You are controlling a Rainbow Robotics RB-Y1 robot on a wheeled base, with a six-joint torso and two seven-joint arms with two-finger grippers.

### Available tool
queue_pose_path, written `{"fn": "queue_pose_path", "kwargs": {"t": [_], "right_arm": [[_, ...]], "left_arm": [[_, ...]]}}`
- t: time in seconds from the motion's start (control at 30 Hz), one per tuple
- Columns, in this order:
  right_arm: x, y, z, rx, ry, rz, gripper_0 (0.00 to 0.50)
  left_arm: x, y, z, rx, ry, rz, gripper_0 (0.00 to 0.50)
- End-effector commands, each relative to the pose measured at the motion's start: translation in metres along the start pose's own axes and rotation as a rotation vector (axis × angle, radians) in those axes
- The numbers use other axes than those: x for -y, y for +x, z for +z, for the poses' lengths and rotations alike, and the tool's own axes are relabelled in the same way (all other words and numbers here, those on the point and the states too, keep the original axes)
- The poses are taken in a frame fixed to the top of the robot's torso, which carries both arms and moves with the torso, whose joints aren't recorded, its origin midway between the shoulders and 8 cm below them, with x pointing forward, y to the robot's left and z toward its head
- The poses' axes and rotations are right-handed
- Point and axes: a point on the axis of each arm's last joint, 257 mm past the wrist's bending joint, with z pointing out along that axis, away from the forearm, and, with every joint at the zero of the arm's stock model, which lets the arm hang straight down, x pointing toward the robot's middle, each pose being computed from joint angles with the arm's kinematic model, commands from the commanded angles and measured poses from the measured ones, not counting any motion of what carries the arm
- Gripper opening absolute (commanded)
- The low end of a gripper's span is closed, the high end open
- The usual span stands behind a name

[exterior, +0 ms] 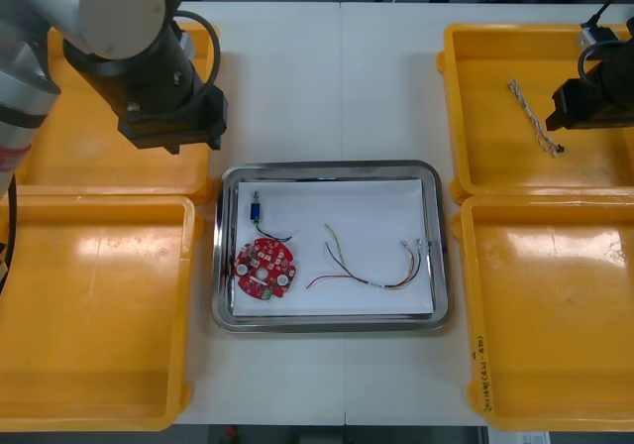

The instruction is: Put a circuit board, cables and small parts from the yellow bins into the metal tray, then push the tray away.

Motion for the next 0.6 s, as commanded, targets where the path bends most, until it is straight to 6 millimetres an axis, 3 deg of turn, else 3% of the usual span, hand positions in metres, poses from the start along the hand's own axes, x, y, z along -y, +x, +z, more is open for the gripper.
{"fn": "queue_pose_path", "kwargs": {"t": [0.03, 0.33, 0.6], "right_arm": [[-0.002, -0.048, -0.032, 0.073, -0.004, -0.022, 0.5], [-0.012, -0.073, -0.025, 0.111, -0.009, -0.042, 0.5], [-0.007, -0.088, -0.017, 0.137, 0.014, -0.157, 0.5]], "left_arm": [[-0.029, -0.041, -0.045, 0.101, 0.001, -0.108, 0.5], [-0.08, -0.066, -0.046, 0.092, -0.023, -0.19, 0.5], [-0.118, -0.082, -0.046, 0.071, -0.059, -0.29, 0.5]]}}
